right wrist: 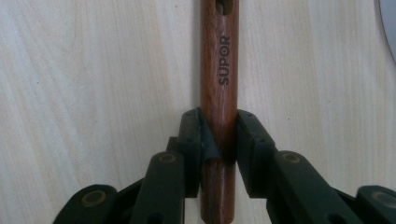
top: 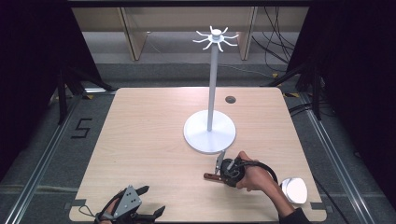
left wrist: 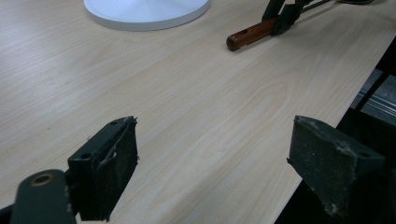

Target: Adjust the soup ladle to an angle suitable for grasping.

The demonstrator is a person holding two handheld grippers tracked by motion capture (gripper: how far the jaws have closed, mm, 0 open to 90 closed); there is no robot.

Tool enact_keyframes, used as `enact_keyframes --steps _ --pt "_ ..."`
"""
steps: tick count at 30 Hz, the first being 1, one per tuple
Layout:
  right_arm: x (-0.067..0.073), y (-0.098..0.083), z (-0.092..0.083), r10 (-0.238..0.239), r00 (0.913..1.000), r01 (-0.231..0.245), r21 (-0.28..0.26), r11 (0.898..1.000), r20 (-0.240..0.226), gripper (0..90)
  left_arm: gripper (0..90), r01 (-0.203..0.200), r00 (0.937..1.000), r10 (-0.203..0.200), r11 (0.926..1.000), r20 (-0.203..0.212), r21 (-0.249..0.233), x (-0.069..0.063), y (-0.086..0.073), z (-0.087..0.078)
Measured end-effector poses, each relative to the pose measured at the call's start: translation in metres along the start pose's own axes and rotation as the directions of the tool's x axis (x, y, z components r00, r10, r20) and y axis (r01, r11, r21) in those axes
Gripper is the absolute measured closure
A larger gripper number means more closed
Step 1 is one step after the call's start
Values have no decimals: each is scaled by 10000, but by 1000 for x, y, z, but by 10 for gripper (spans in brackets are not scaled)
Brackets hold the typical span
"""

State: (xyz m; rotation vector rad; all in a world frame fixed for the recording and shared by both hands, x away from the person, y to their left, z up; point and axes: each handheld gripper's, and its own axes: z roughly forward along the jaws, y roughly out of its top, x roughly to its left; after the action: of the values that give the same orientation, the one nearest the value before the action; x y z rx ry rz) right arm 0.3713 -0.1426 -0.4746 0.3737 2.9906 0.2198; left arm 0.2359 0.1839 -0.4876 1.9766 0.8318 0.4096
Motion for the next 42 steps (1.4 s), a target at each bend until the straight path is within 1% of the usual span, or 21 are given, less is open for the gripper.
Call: enact_keyframes --steps 1,3,5,6,7,8,10,11,14,17,18,19,21,26,27,28,32,35,36,40,42 --pt "2 1 -2 346 9994 -344 170 9993 -80 738 149 -172 9999 172 9998 -7 28 1 1 0" --pt "-1 2 1 -241 9997 240 110 9997 92 738 149 -304 9995 304 9995 2 40 2 1 0" --pt "2 2 0 78 9999 -81 312 9995 109 739 149 -383 9993 383 9992 -10 58 1 1 -1" --pt "1 2 0 98 9999 -98 193 9998 29 739 149 -10 10000 10 10000 -8 -6 0 0 0" --pt "0 1 0 -89 10000 89 171 9998 -9 739 149 -30 10000 30 10000 4 -56 0 0 0" --pt "-7 0 2 -947 9955 947 -291 9951 14 739 149 -335 9994 335 9994 -36 34 2 1 -1" --pt "-3 -1 -4 -295 9994 301 -306 9991 176 739 149 -15 10000 15 10000 -21 33 0 0 0" --pt "-5 -2 -8 -448 9987 461 -598 9971 221 740 149 -8 10000 8 10000 5 0 0 0 0" --pt "-3 -6 -25 250 9993 -229 -759 9969 267 740 148 -100 9999 100 9999 14 -17 0 0 -1" --pt "-5 -9 -39 -16 9997 53 -1653 9862 224 740 149 -17 10000 17 9999 14 -129 0 0 0" --pt "-5 -12 -47 221 9995 -174 -2001 9796 216 740 149 -373 9993 373 9993 8 15 2 1 -1" --pt "-5 -15 -54 460 9982 -371 -2099 9770 376 740 149 -10 10000 10 10000 5 -20 0 0 -1" --pt "-7 -19 -64 215 9981 -51 -2718 9623 575 740 149 -47 10000 47 10000 26 2 0 0 0" --pt "-11 -32 -94 727 9921 -257 -4023 9152 1021 741 149 -235 9997 235 9997 -58 116 1 0 -1" --pt "-10 -35 -98 888 9905 -359 -4251 9044 1053 741 149 85 10000 -84 9998 38 -190 -1 0 0" --pt "-10 -38 -104 1000 9915 -528 -4453 8938 832 741 148 -83 10000 83 10000 25 44 1 1 -1" --pt "-11 -51 -124 1287 9861 -587 -5041 8617 1051 741 149 -420 9991 420 9991 4 74 1 1 -1" --pt "-13 -62 -139 1406 9853 -620 -5638 8235 970 741 149 -334 9994 334 9994 1 40 1 1 -1" --pt "-13 -66 -145 1678 9807 -763 -5942 8007 1002 741 149 -359 9994 359 9993 7 45 1 1 0" --pt "-14 -77 -160 1885 9768 -737 -6677 7408 1013 741 149 -369 9993 369 9993 8 64 1 1 0" --pt "-16 -82 -165 2170 9709 -818 -7106 6988 1016 741 148 -433 9991 433 9989 40 163 2 1 0"
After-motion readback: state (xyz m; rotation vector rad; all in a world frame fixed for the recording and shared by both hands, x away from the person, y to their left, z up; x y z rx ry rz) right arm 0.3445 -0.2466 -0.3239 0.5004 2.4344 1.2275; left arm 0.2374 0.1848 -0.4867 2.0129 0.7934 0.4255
